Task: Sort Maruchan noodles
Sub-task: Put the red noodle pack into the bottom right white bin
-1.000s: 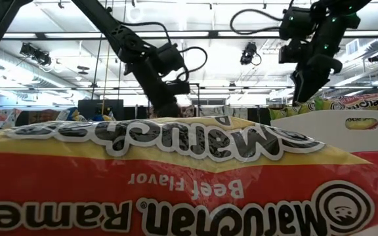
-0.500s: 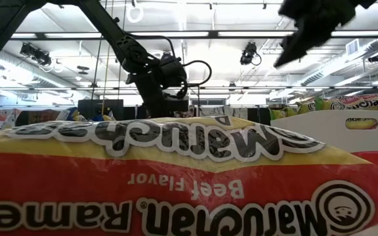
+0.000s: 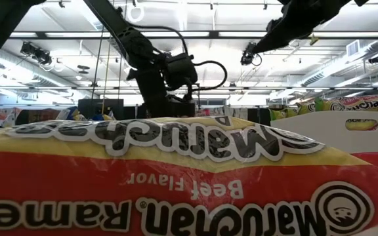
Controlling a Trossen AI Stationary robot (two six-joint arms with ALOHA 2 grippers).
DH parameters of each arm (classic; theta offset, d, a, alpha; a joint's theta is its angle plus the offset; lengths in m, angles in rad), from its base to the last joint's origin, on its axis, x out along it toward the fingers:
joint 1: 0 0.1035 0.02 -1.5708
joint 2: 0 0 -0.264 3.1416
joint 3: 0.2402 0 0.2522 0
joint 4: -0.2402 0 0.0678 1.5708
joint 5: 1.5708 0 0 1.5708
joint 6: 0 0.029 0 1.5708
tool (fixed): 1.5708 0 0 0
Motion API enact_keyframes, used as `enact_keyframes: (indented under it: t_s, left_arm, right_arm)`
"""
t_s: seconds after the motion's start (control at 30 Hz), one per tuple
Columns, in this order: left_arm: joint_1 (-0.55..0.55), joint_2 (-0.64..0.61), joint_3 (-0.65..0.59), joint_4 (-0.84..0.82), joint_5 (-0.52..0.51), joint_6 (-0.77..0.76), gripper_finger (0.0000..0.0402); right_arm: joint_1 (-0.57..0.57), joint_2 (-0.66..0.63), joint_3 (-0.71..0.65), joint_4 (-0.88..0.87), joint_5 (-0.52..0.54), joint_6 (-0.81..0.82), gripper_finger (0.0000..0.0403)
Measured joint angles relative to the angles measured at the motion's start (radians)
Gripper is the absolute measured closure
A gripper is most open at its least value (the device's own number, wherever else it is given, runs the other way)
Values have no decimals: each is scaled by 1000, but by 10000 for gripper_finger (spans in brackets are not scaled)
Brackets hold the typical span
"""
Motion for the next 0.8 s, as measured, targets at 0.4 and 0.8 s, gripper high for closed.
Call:
enact_keyframes:
  t_s: [0.4,0.8]
  left_arm:
    - [-242,-212,-5,-160,40,-176,395]
    - [-115,-267,-1,63,-41,-244,332]
  right_arm:
    - [1,8,0,36,18,-44,187]
    - [1,22,1,34,19,42,187]
